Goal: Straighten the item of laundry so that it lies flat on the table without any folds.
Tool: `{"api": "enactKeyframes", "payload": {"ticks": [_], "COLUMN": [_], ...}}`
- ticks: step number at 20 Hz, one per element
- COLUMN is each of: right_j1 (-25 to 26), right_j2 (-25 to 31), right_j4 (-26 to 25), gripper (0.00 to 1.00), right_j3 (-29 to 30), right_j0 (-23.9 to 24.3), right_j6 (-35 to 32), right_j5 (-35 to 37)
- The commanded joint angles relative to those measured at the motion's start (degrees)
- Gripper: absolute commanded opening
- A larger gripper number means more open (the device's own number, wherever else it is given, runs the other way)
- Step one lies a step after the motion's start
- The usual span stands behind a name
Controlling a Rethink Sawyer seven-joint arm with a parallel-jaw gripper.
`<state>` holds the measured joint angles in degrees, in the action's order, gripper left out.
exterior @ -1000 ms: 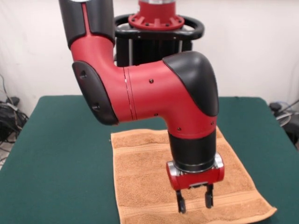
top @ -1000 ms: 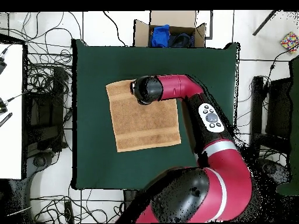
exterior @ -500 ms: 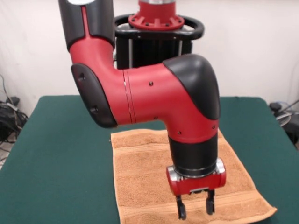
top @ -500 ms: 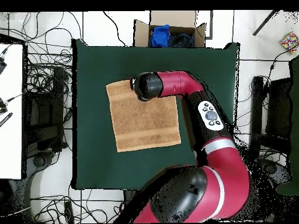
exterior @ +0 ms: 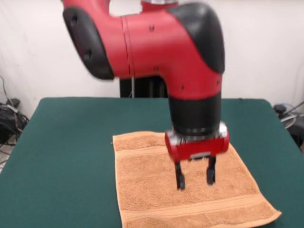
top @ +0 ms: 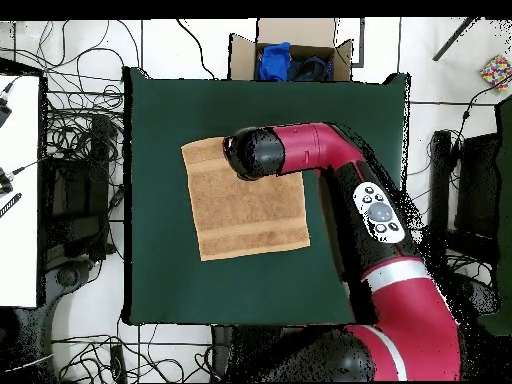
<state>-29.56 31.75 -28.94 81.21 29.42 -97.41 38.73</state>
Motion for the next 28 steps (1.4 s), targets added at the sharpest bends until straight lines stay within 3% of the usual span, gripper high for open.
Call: {"api": "enactKeyframes", "payload": {"ticks": [1, 6, 13, 28], "right_j1": [-10.03, -15.4, -16.82, -16.85], "right_j2": [-0.59, -1.03, -1.78, -1.42], "right_j4": [3.96, 4.84, 3.58, 4.22], "gripper": [1.0, 1.0, 1.0, 1.0], "right_j3": [11.32, 19.66, 25.54, 23.44], "right_j0": [0.22, 1.67, 2.75, 0.88], "right_j6": [1.94, -0.06, -1.77, -3.78], "right_j5": [11.07, 7.58, 2.22, 2.47]}}
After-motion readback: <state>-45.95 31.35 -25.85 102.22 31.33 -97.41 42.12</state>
